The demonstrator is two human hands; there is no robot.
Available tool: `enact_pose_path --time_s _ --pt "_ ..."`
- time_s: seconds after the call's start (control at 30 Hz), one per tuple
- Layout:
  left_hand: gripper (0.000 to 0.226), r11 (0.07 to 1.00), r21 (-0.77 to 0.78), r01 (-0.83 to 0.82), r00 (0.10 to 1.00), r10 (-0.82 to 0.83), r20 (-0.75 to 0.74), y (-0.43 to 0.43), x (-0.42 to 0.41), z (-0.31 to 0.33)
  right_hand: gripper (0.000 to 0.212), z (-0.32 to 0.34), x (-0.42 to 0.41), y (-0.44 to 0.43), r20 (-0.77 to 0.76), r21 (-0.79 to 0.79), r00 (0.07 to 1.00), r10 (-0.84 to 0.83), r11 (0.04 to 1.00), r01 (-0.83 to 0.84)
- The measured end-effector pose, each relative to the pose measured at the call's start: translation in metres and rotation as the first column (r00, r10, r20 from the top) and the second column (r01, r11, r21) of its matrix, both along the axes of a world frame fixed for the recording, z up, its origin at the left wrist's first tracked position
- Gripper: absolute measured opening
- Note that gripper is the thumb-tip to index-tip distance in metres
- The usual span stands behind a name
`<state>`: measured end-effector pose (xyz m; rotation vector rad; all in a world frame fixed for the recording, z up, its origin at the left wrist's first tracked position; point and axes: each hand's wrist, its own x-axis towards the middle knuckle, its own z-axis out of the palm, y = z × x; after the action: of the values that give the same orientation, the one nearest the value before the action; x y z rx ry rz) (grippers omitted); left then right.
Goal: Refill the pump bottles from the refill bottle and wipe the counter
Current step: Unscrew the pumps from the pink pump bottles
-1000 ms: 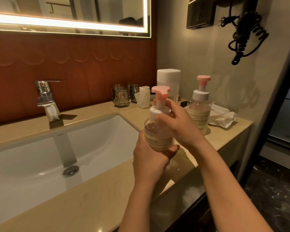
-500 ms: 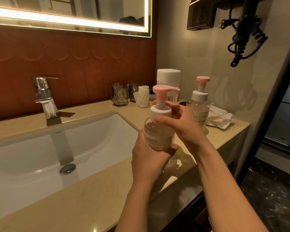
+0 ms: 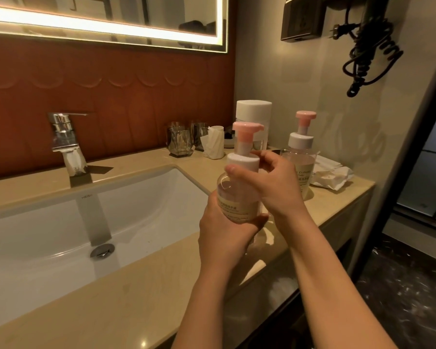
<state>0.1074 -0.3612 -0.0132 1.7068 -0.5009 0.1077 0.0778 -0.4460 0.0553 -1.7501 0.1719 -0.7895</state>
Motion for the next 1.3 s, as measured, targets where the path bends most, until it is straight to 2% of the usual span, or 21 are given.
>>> enact_pose_path --time_s 0.1,0.23,0.47,0.63,0.8,0.97,1.07,1.3 --pt "0.070 1.000 0.001 0.003 1.000 -0.003 0.008 -0.001 0.001 0.000 0.049 -0.001 -0.001 -0.001 0.021 0.004 0.998 0.059 0.998 -0.059" --pt "0.069 1.000 -0.003 -0.007 1.000 0.007 0.011 -0.001 0.001 0.001 0.035 0.003 0.004 0.002 0.074 -0.023 0.996 0.050 0.999 -0.048" --pt "0.068 1.000 -0.013 -0.006 1.000 0.006 0.022 0.000 0.000 0.000 0.030 0.031 0.008 0.000 0.179 -0.002 0.983 0.047 0.999 -0.047" --pt "0.066 1.000 -0.015 -0.015 0.999 0.015 0.046 0.002 -0.001 0.001 0.035 0.050 0.004 -0.006 0.226 0.138 0.972 0.066 0.985 -0.099" --pt "0.068 1.000 0.001 -0.029 0.998 0.029 0.056 0.001 -0.001 0.001 0.047 0.067 0.002 -0.019 0.270 0.277 0.963 0.004 0.957 -0.081" --pt "0.066 0.999 0.006 -0.031 0.998 0.031 0.060 0.001 0.001 -0.001 0.025 0.078 -0.003 -0.031 0.355 0.408 0.934 -0.051 0.907 -0.106" --pt "0.070 1.000 0.003 -0.028 0.998 0.027 0.057 0.001 0.000 0.000 0.032 0.072 -0.008 -0.039 0.373 0.490 0.926 -0.052 0.859 -0.150" --pt "0.070 1.000 0.001 -0.025 0.998 0.024 0.059 0.001 0.000 -0.001 0.074 0.045 -0.020 -0.056 0.384 0.572 0.917 -0.105 0.807 -0.148"
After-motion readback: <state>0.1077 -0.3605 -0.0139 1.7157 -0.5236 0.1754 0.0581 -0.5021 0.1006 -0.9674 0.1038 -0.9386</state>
